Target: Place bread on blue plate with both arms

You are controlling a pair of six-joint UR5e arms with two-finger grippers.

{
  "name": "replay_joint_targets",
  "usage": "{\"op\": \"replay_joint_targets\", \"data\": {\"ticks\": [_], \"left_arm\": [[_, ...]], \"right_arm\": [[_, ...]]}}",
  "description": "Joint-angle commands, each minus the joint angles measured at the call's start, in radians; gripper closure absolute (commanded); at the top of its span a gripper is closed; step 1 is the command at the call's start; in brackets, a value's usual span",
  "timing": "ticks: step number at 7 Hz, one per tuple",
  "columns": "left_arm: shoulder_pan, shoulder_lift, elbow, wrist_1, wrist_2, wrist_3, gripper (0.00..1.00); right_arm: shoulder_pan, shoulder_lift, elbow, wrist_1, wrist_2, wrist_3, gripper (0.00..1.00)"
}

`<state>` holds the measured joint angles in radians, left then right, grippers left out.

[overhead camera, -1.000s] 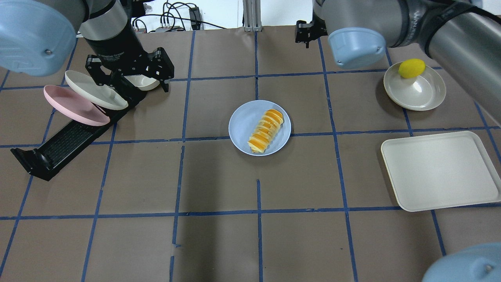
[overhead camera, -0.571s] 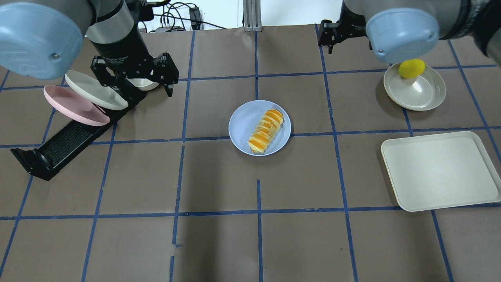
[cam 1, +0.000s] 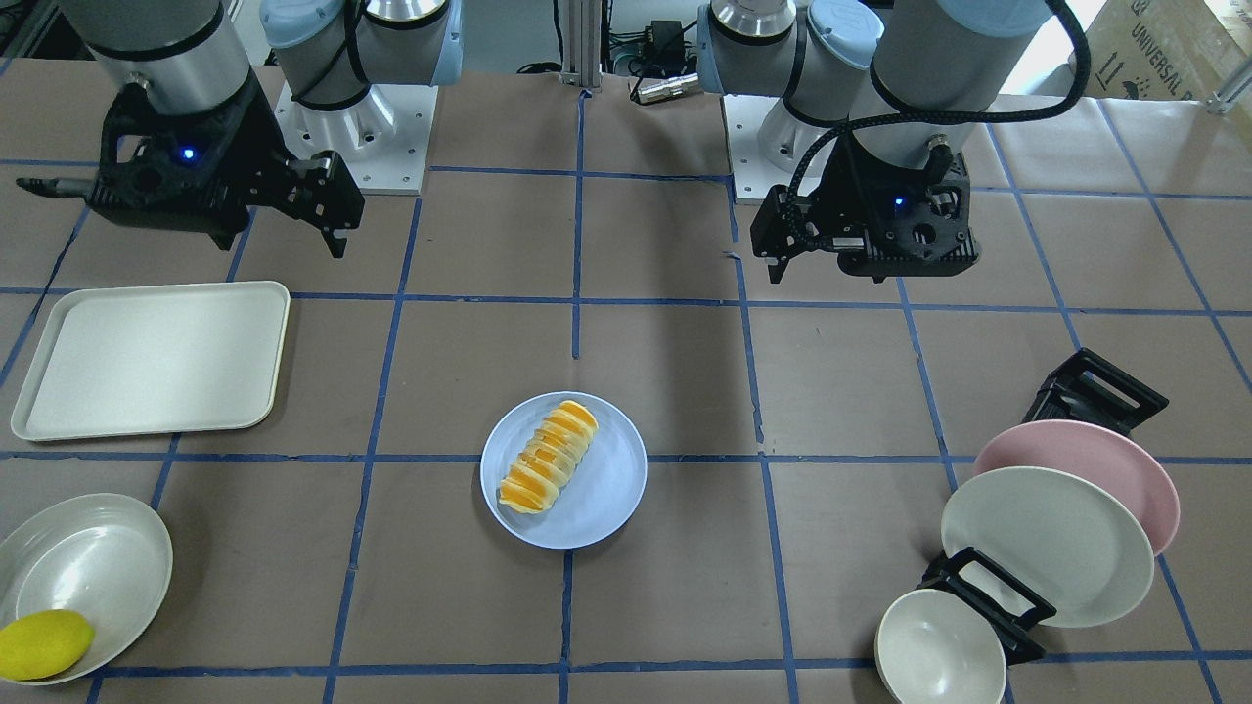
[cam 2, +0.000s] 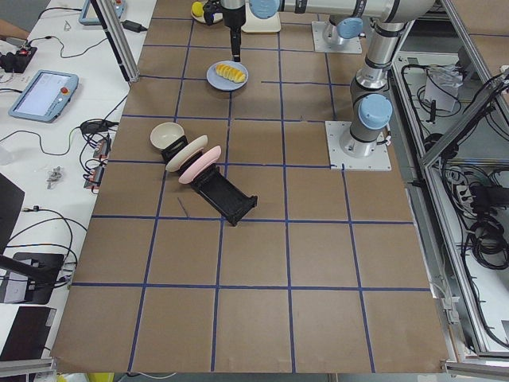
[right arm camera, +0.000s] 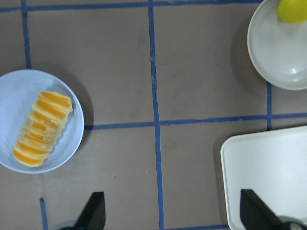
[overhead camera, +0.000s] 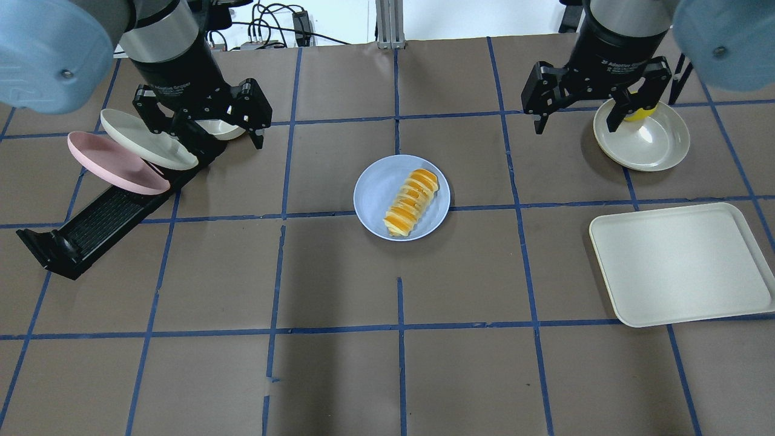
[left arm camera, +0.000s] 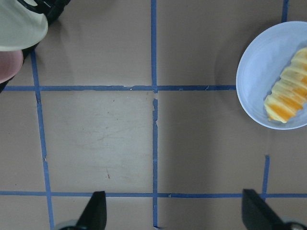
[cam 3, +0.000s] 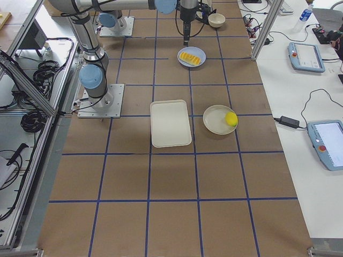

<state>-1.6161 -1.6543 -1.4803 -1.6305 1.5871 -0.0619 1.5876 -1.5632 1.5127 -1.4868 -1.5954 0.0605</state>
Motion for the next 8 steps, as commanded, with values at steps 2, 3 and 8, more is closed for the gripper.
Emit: {"op": "replay_joint_targets", "data": {"ticks": [2, 3, 8], "left_arm": [[0.001, 0.002, 0.003, -0.002, -0.001, 0.001, 0.00], [0.001, 0.002, 0.002, -0.002, -0.004, 0.001, 0.00], [-0.007, 0.034, -0.023, -0.005, -0.006, 0.002, 0.00]], "right_arm": [[0.002, -0.032, 0.003, 0.045, -0.001, 0.007, 0.00], [0.003, -0.035, 0.001, 0.043, -0.001, 0.007, 0.00], [0.002, -0.034, 0.001, 0.043, -0.001, 0.004, 0.00]]}}
